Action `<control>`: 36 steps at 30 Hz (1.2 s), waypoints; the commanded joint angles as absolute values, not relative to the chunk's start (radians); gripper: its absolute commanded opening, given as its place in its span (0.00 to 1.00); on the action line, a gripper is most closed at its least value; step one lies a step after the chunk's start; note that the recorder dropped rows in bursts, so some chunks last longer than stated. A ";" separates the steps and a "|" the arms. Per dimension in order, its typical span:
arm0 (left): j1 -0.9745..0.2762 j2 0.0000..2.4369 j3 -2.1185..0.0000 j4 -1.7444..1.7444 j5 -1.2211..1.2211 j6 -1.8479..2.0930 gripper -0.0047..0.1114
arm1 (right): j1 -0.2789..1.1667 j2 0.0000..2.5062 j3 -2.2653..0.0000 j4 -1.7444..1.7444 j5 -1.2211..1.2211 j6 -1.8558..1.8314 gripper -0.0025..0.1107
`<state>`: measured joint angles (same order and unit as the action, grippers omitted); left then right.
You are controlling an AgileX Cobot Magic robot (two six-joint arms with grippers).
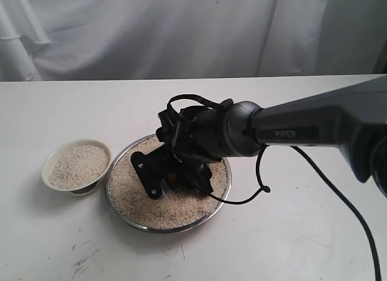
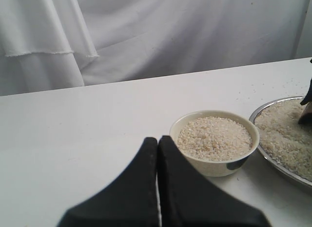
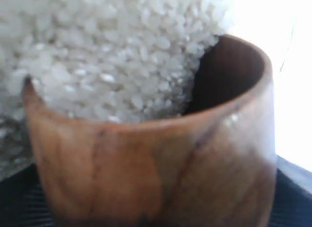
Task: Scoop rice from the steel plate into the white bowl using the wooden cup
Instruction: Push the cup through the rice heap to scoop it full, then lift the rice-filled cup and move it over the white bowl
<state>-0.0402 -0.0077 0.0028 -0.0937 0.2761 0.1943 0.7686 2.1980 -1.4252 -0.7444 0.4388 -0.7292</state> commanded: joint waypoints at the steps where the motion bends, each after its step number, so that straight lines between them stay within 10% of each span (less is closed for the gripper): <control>1: -0.047 0.000 0.000 -0.095 0.266 0.190 0.04 | 0.769 2.212 -1.419 -0.626 0.412 -0.745 0.02; 36: -0.047 0.000 0.000 -0.095 0.266 0.194 0.04 | 0.580 2.068 -1.419 0.280 0.527 -1.104 0.02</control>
